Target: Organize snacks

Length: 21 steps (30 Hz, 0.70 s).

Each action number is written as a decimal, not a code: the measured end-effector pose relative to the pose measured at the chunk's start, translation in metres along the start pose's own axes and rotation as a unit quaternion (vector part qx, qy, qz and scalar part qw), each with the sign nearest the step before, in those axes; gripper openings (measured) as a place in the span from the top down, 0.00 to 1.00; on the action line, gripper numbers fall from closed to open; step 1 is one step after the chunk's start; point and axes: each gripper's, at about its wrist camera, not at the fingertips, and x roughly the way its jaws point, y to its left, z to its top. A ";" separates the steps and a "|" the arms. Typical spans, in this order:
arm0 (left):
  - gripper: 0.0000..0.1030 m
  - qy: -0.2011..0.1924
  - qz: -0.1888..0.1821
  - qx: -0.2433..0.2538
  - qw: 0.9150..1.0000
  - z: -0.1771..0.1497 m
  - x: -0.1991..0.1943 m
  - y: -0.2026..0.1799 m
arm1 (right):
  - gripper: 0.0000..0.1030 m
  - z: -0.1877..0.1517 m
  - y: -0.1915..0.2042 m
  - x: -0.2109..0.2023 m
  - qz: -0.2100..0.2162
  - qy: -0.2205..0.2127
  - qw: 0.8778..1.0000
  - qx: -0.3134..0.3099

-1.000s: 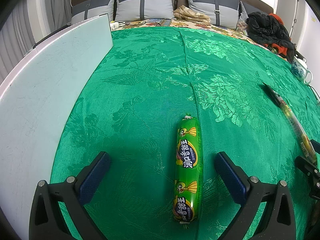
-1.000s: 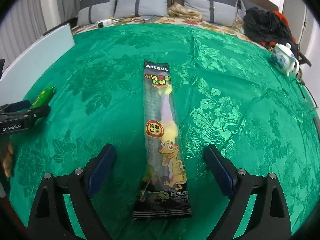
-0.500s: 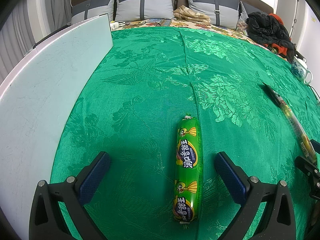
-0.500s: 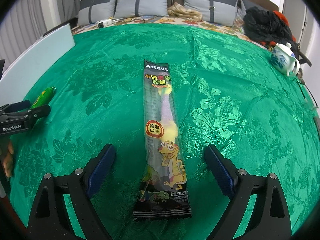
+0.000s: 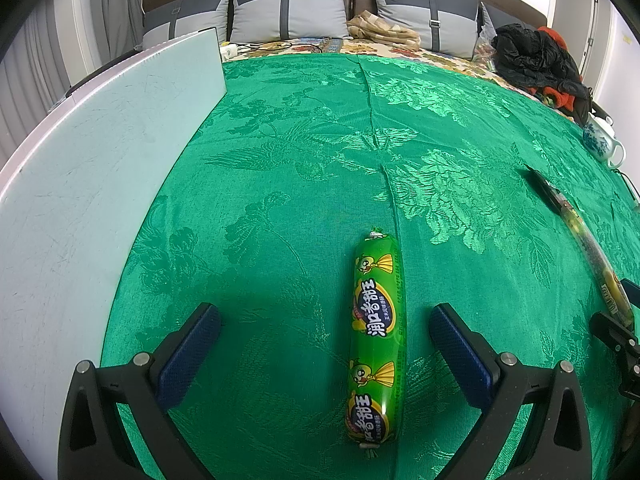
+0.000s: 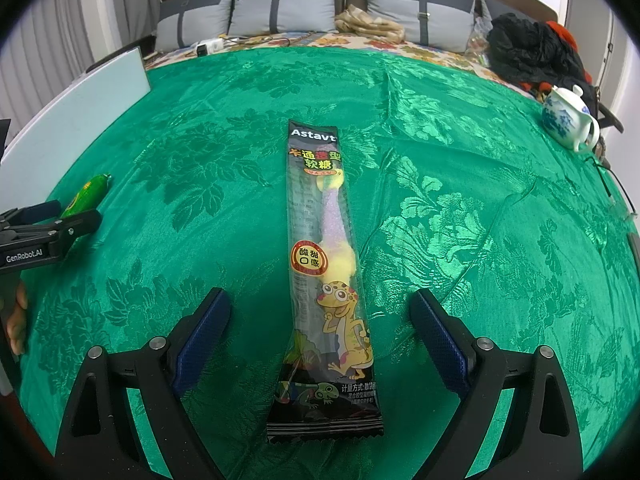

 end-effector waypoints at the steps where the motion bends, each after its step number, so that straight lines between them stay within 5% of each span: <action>1: 0.00 0.000 0.000 0.000 1.000 0.001 0.001 0.000 | 0.09 0.000 0.000 0.000 0.000 0.000 1.000 0.000; 11: 0.00 0.001 -0.001 0.000 1.000 0.000 0.000 0.000 | 0.09 0.000 0.000 0.000 0.000 0.000 1.000 0.000; 13: 0.00 0.026 -0.010 0.013 1.000 0.003 0.001 0.001 | 0.09 0.000 0.000 0.000 0.001 0.000 1.000 -0.001; 16: 0.04 0.061 -0.036 0.011 0.997 0.007 -0.001 0.006 | 0.09 0.013 -0.002 0.003 0.042 0.068 0.996 -0.025; 21: 0.25 0.087 -0.049 0.024 0.995 0.011 -0.004 -0.002 | 0.12 0.049 -0.020 0.010 0.102 0.144 0.983 0.057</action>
